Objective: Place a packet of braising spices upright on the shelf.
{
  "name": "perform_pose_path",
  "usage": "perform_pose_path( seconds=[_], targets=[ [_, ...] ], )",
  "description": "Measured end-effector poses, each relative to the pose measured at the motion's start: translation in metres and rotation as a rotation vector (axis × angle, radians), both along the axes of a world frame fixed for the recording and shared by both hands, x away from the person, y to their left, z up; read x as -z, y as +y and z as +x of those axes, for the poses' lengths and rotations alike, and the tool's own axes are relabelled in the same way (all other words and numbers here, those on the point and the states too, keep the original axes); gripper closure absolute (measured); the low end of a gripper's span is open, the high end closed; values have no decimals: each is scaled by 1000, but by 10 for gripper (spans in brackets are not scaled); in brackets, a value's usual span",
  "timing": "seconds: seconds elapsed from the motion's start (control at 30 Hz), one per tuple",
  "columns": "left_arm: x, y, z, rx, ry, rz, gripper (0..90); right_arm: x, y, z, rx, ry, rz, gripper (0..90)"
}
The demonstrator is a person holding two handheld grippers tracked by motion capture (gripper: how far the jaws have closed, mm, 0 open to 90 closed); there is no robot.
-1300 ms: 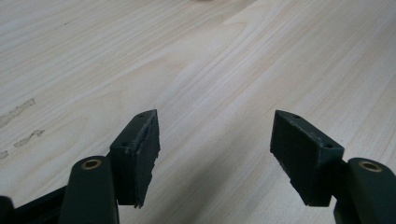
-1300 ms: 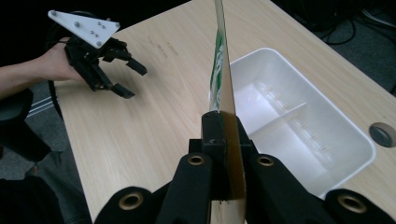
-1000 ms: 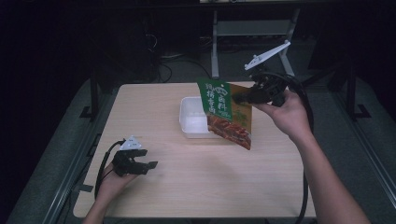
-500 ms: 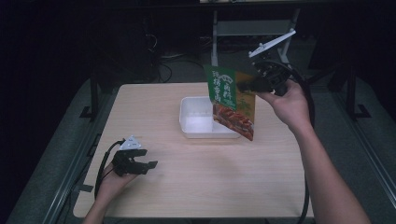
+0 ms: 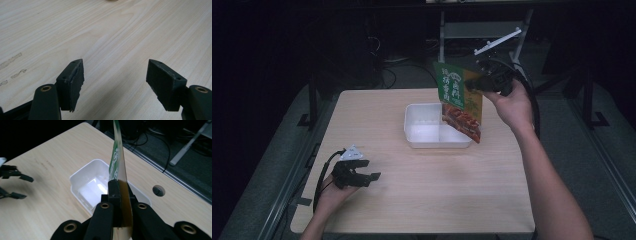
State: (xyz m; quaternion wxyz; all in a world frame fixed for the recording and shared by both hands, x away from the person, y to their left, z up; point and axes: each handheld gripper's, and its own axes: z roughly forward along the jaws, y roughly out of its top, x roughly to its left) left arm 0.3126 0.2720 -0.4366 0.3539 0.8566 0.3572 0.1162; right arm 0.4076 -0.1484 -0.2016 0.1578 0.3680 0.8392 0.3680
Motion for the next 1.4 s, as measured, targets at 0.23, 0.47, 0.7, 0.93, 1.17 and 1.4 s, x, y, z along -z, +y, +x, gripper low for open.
perform_pose_path(
  seconds=[0.23,0.47,0.7,0.93,1.17,1.4],
  targets=[
    [0,1,0,-2,-2,-3,301,7,5,11,43,-21,-18,900],
    [-1,1,0,-5,-3,-9,301,14,9,21,71,-26,-26,900],
    [0,1,0,-5,-2,-9,301,21,15,29,92,-25,-34,900],
    [0,1,0,-4,-4,-11,301,26,19,34,105,-33,-27,900],
    [0,1,0,-4,-3,-13,301,37,22,39,117,-29,-15,899],
    [-1,1,0,-4,-3,-12,300,48,23,43,126,-26,-16,900]
  ],
)
